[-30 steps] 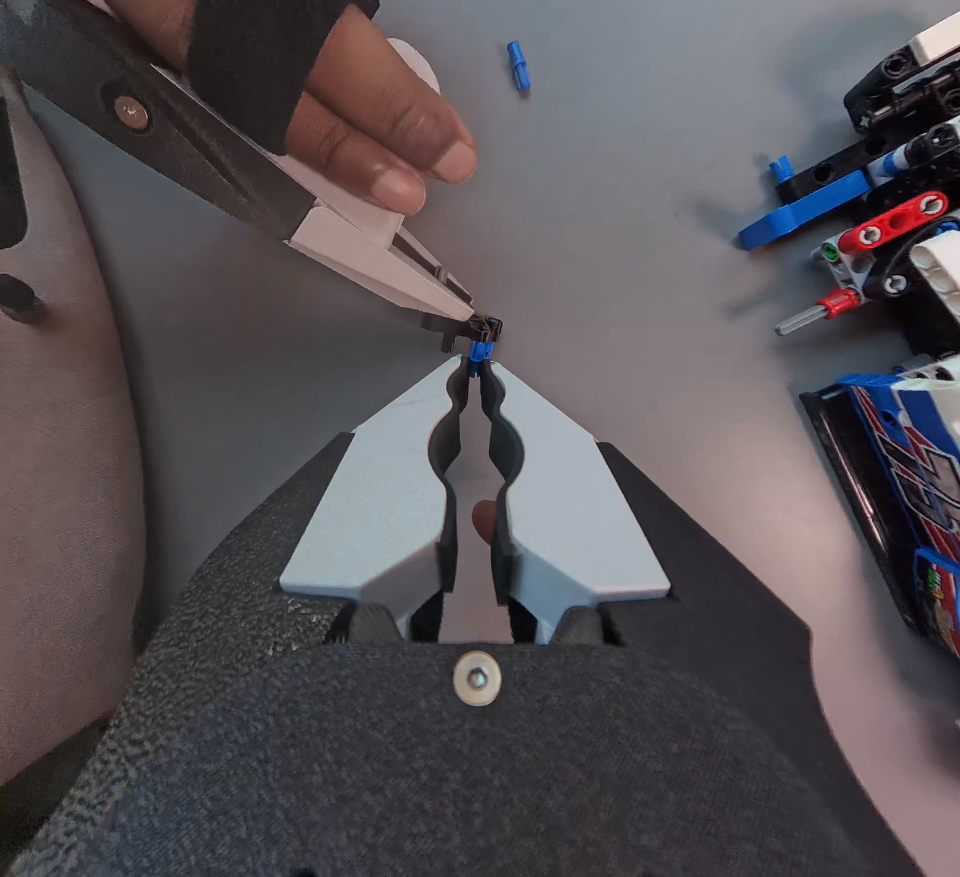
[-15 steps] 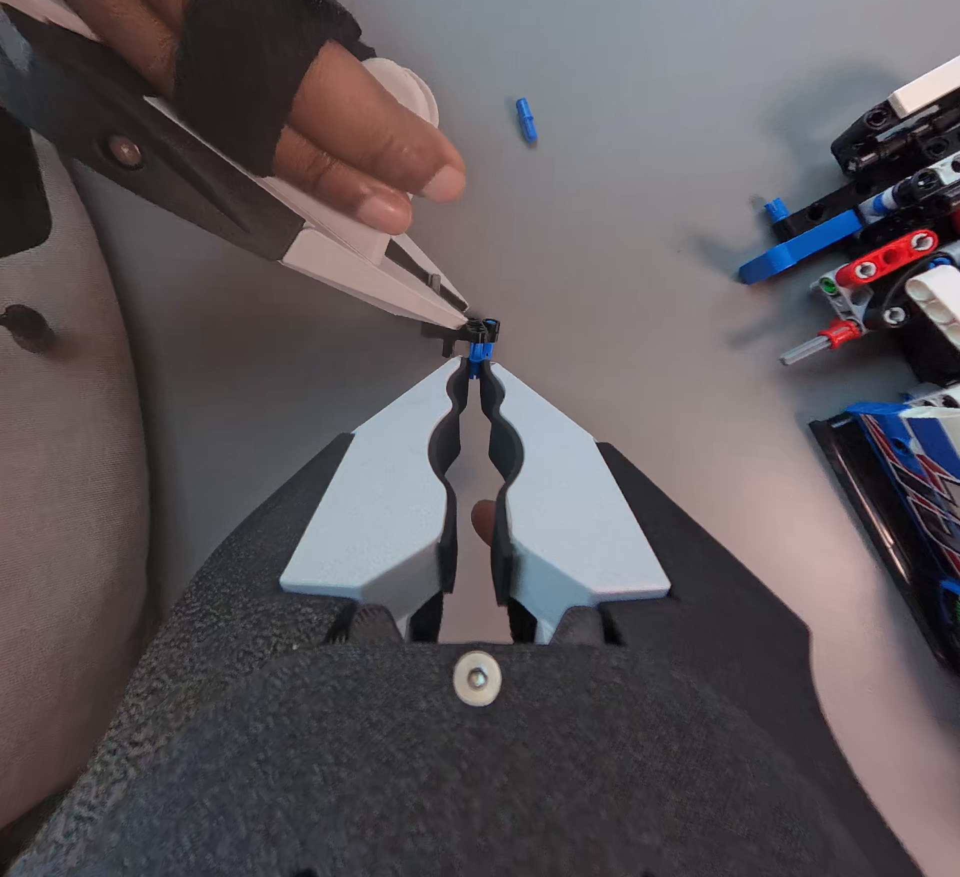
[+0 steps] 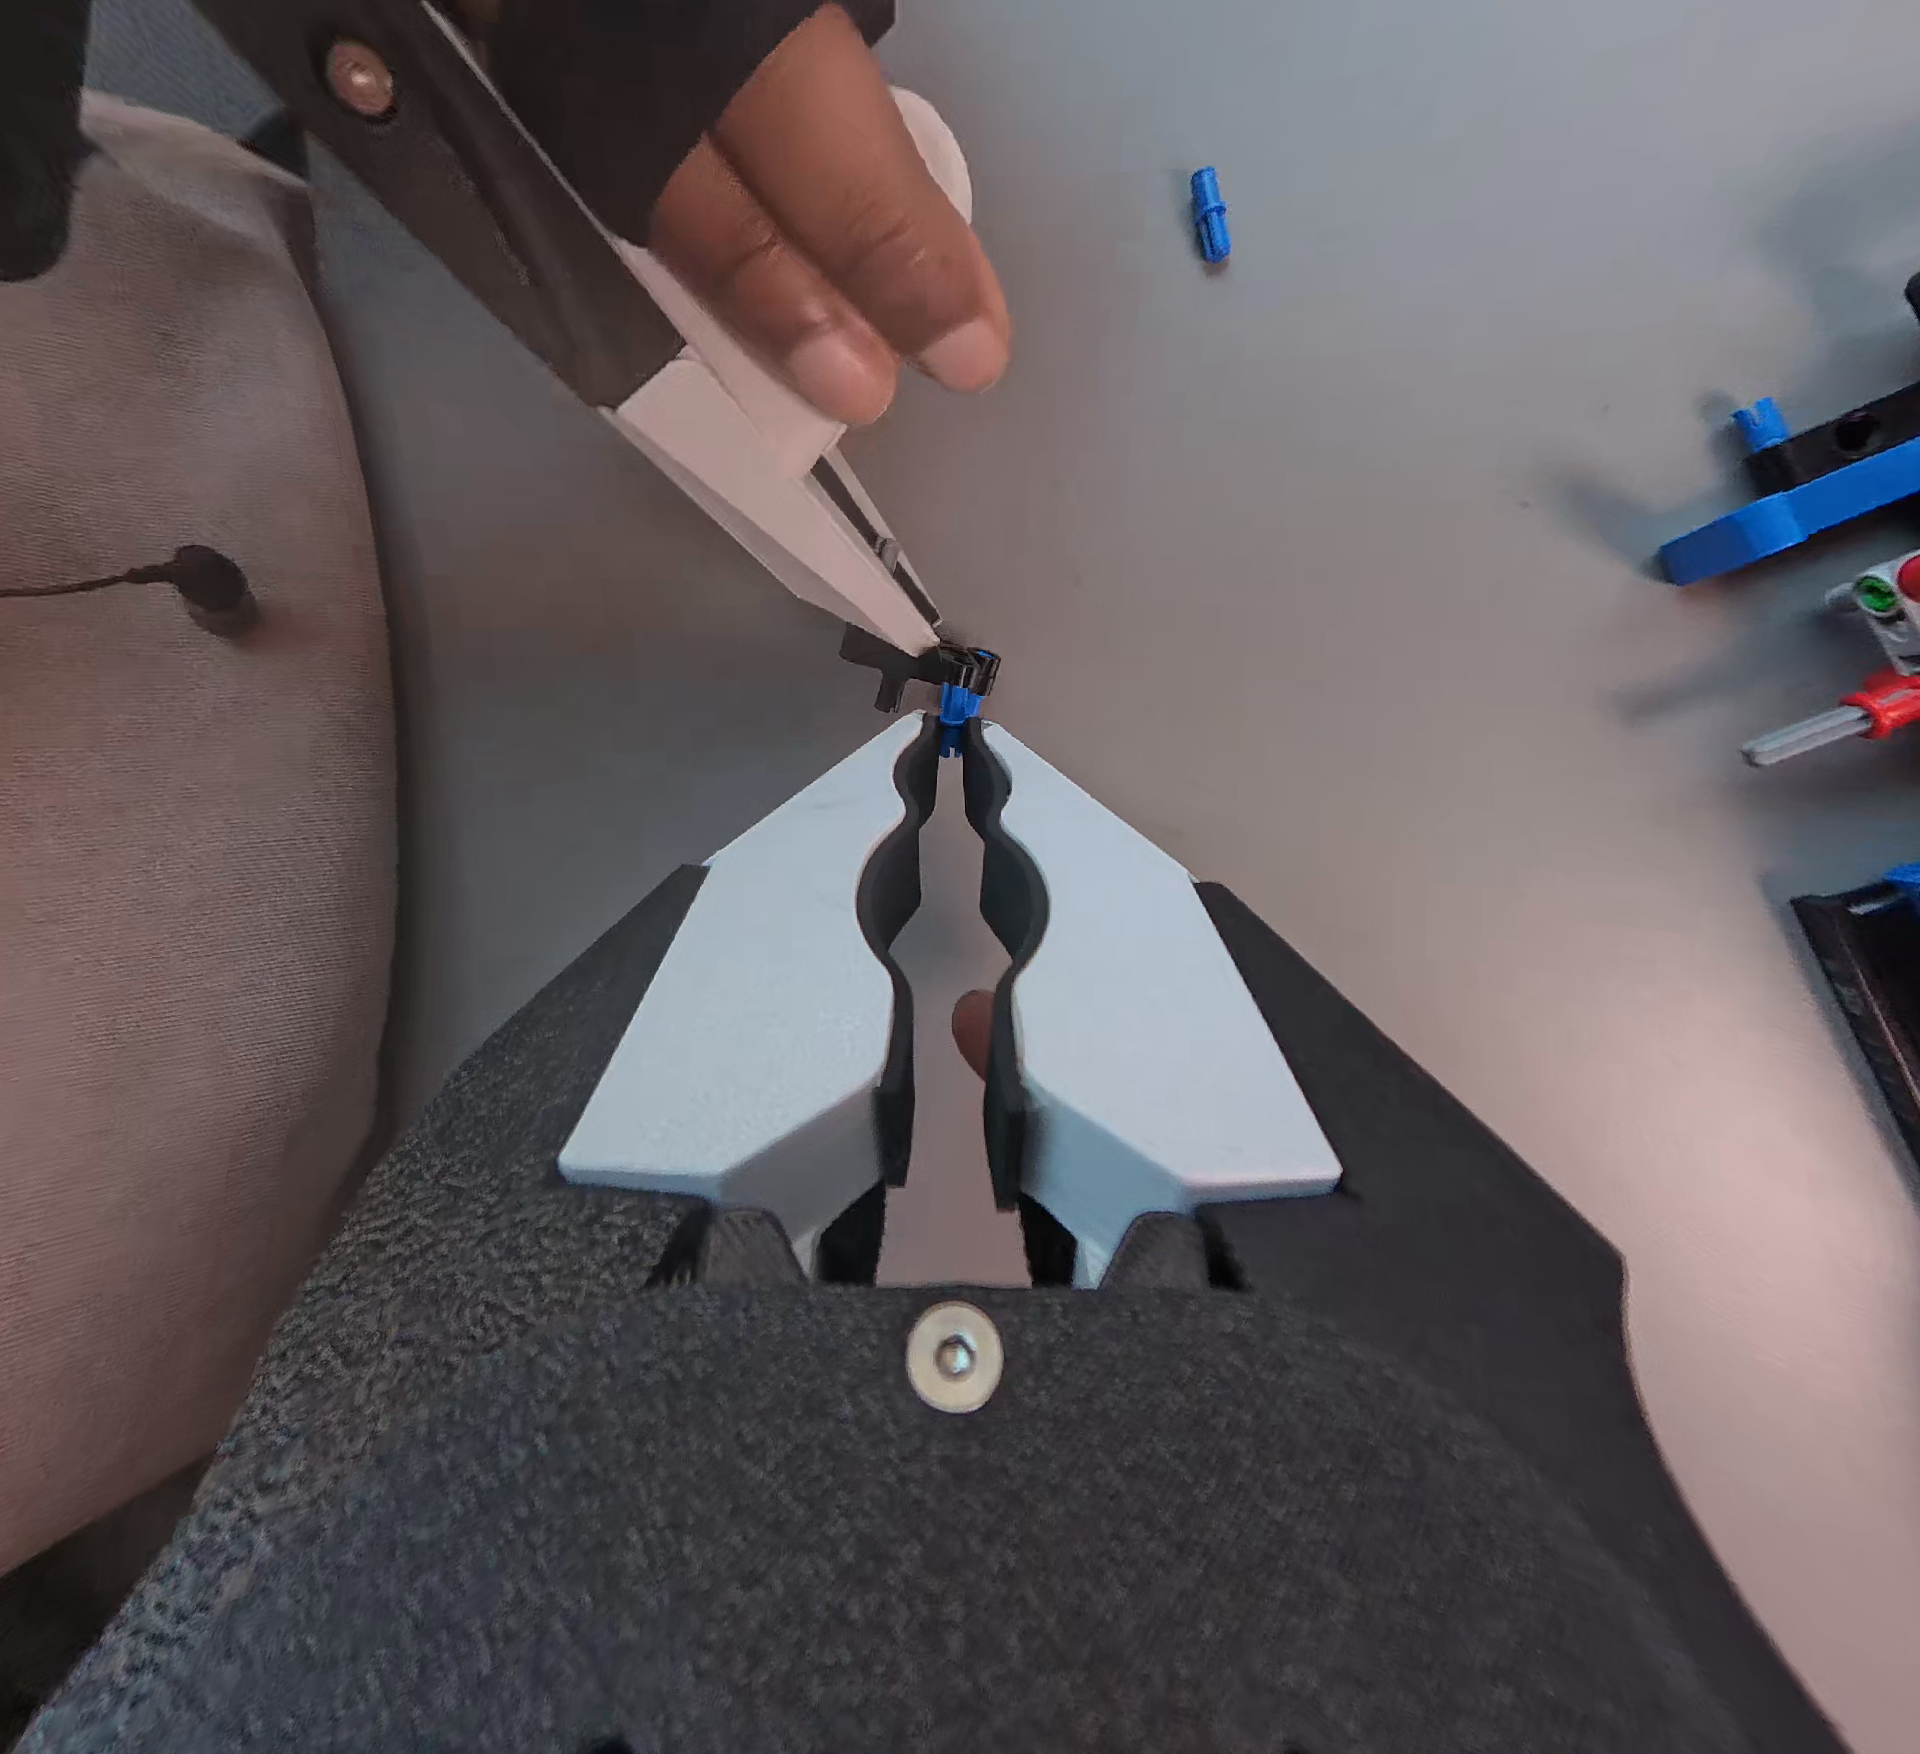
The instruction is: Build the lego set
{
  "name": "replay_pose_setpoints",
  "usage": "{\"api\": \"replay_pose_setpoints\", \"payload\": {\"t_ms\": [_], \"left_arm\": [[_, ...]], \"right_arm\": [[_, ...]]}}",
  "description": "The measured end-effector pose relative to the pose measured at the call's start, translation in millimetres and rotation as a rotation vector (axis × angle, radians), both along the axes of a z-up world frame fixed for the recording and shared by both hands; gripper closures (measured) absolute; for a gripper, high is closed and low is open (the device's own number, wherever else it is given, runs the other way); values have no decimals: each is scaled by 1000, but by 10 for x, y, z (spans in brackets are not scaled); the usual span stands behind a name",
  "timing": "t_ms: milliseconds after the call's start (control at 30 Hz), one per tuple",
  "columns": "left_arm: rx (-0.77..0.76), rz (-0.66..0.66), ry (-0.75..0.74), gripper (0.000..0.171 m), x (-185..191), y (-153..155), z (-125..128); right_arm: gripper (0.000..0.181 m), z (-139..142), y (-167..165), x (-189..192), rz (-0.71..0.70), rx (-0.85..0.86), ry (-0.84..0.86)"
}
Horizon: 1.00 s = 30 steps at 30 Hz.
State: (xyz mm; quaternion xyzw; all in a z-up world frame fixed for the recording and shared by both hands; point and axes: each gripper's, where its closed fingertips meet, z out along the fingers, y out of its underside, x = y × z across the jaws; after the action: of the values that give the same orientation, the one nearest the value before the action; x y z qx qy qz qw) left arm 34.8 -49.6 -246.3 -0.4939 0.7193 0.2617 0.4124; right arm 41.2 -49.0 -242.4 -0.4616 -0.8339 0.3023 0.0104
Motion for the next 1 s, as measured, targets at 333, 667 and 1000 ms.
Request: {"api": "replay_pose_setpoints", "payload": {"t_ms": [333, 667, 1000], "left_arm": [[23, 139, -367, 165, -75, 71, 167], [-98, 283, -526, 165, -386, 81, 217], [-283, 286, -466, 162, -260, -47, -91]], "right_arm": [[177, 251, 71, -90, -129, -260, 68], [168, 189, 269, -31, -134, -101, 266], [162, -118, -183, 315, 236, 138, 246]]}}
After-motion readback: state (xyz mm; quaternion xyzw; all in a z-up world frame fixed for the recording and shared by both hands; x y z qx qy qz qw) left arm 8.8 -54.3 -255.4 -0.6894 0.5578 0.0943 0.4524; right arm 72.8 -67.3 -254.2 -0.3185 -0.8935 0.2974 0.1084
